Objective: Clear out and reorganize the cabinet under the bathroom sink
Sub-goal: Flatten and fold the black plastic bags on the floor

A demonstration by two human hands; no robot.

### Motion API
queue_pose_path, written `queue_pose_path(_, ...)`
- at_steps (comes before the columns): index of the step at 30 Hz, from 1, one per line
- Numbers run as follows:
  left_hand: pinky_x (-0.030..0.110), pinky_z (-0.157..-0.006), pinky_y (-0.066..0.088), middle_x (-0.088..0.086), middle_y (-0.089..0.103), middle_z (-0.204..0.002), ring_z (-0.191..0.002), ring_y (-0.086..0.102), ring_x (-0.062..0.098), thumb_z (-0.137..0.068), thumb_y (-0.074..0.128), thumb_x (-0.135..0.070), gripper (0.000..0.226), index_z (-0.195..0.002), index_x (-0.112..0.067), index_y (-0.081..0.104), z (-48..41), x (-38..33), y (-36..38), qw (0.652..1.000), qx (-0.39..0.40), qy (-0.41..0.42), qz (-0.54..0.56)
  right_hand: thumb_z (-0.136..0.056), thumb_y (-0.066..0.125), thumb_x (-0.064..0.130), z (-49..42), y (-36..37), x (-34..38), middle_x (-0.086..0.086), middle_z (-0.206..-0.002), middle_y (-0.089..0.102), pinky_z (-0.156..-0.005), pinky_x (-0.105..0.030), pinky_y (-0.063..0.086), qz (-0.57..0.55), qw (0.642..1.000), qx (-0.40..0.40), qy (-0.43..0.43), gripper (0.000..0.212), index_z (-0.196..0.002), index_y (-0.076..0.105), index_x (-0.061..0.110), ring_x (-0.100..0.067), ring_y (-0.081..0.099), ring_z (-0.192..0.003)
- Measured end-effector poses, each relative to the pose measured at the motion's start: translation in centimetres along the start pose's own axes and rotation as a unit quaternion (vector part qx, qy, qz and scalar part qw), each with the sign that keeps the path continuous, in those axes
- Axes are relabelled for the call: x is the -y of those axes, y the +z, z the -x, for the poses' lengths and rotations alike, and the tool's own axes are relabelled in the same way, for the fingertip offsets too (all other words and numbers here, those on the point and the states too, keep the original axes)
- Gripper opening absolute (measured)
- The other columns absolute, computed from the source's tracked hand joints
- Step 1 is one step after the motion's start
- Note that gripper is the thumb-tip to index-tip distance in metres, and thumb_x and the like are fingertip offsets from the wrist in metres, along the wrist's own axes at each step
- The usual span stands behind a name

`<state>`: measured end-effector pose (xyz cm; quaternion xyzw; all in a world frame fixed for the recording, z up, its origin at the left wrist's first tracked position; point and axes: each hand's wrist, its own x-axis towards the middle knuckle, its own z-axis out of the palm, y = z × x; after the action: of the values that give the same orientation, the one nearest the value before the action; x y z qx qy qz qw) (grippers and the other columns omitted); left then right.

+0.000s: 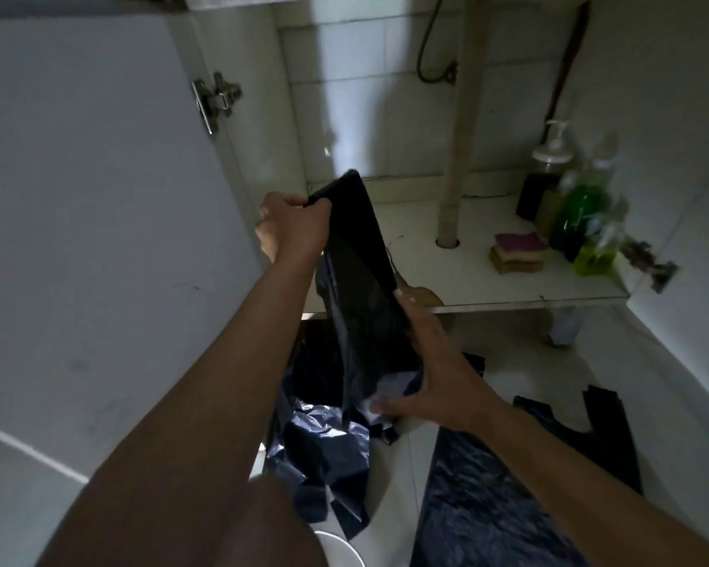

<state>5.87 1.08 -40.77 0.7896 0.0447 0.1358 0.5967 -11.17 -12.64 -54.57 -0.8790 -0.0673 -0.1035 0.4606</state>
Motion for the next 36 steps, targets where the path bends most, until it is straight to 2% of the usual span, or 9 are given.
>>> queue_pose_path(7,0.038,-0.071,0.062,0.0,0.071,-0.087,-0.077,0.071,0.02,-0.054,0.07,-0.035,0.034,-0.086,-0.024,0.069,1.0,-4.2,1.4,0.996,0.051,-0.042,0.052,-0.095,0.066,0.022,-0.9,-4.6,4.2,0.01,-0.122,0.059,-0.088,-0.04,0.057,-0.022,0.958,-0.275,-0.073,0.027,-0.121,0.065,0.027,-0.006,0.062,-0.109)
queue_pose_path(11,0.035,-0.059,0.062,0.006,0.072,-0.083,-0.066,0.071,0.021,-0.064,0.071,-0.024,0.019,-0.082,-0.017,0.07,2.9,-6.3,1.8,0.993,0.067,-0.043,0.085,-0.084,0.076,0.032,0.3,-8.5,5.4,0.014,-0.151,0.032,-0.107,-0.043,0.046,-0.015,0.998,-0.062,-0.029,0.075,-0.145,0.035,0.043,-0.009,0.04,-0.136)
queue_pose_path(14,0.031,-0.053,0.058,0.013,0.072,-0.082,-0.058,0.068,0.021,-0.07,0.069,-0.011,0.007,-0.075,-0.008,0.068,3.7,-7.4,2.3,0.988,0.086,-0.059,0.115,-0.064,0.083,0.062,2.3,-9.1,5.0,0.015,-0.163,-0.008,-0.117,-0.044,0.028,0.173,0.983,0.064,-0.022,0.128,-0.153,-0.008,0.05,-0.017,0.01,-0.152)
queue_pose_path(21,0.036,-0.057,0.058,0.015,0.072,-0.085,-0.052,0.066,0.021,-0.063,0.069,-0.01,0.041,-0.101,0.004,0.064,5.7,-9.5,3.9,0.976,0.151,-0.081,0.131,-0.074,0.072,0.063,3.7,-7.0,3.0,-0.005,-0.166,-0.004,-0.114,-0.06,0.027,0.389,0.912,-0.131,-0.023,0.114,-0.156,-0.003,0.04,-0.033,0.011,-0.151)
queue_pose_path(26,0.033,-0.059,0.058,0.013,0.071,-0.078,-0.058,0.066,0.024,-0.051,0.069,-0.014,0.047,-0.094,0.004,0.066,5.8,-9.8,4.8,0.968,0.206,-0.078,0.117,-0.066,0.087,0.047,4.2,-8.1,0.9,0.001,-0.164,-0.002,-0.102,-0.046,0.046,0.187,0.953,-0.22,0.089,0.126,-0.155,-0.003,0.042,-0.024,0.027,-0.144)
queue_pose_path(28,0.03,-0.06,0.055,0.014,0.068,-0.078,-0.061,0.066,0.024,-0.06,0.071,-0.009,0.025,-0.083,0.0,0.066,6.2,-9.9,4.9,0.963,0.235,-0.077,0.107,-0.077,0.083,0.033,4.1,-9.0,0.4,0.005,-0.154,0.03,-0.097,-0.033,0.046,0.102,0.954,-0.259,0.11,0.1,-0.153,0.018,0.037,-0.013,0.041,-0.131)
queue_pose_path(30,0.028,-0.058,0.056,0.014,0.068,-0.083,-0.073,0.069,0.025,-0.073,0.072,-0.002,0.011,-0.081,-0.003,0.064,6.5,-10.0,5.0,0.957,0.246,-0.076,0.136,-0.086,0.075,0.032,3.8,-10.4,0.2,0.002,-0.117,0.064,-0.082,-0.031,0.053,0.07,0.94,-0.304,0.139,0.048,-0.129,0.056,0.025,-0.015,0.062,-0.108)
queue_pose_path(32,0.03,-0.061,0.058,0.013,0.069,-0.094,-0.09,0.07,0.027,-0.082,0.073,-0.007,0.013,-0.091,-0.006,0.063,6.7,-10.0,4.7,0.949,0.265,-0.051,0.161,-0.089,0.071,0.037,3.3,-12.2,0.4,0.0,-0.088,0.071,-0.069,-0.033,0.054,0.043,0.931,-0.321,0.17,0.022,-0.1,0.071,0.018,-0.021,0.069,-0.087)
queue_pose_path(36,0.05,-0.088,0.056,0.006,0.061,-0.12,-0.104,0.065,0.027,-0.069,0.083,-0.053,0.086,-0.135,-0.027,0.035,8.1,-9.5,3.4,0.921,0.388,-0.011,0.034,-0.09,0.07,0.039,2.6,-16.2,1.7,0.0,-0.092,0.074,-0.083,-0.039,0.059,-0.094,0.919,-0.321,0.209,0.014,-0.092,0.074,0.027,-0.02,0.07,-0.088)
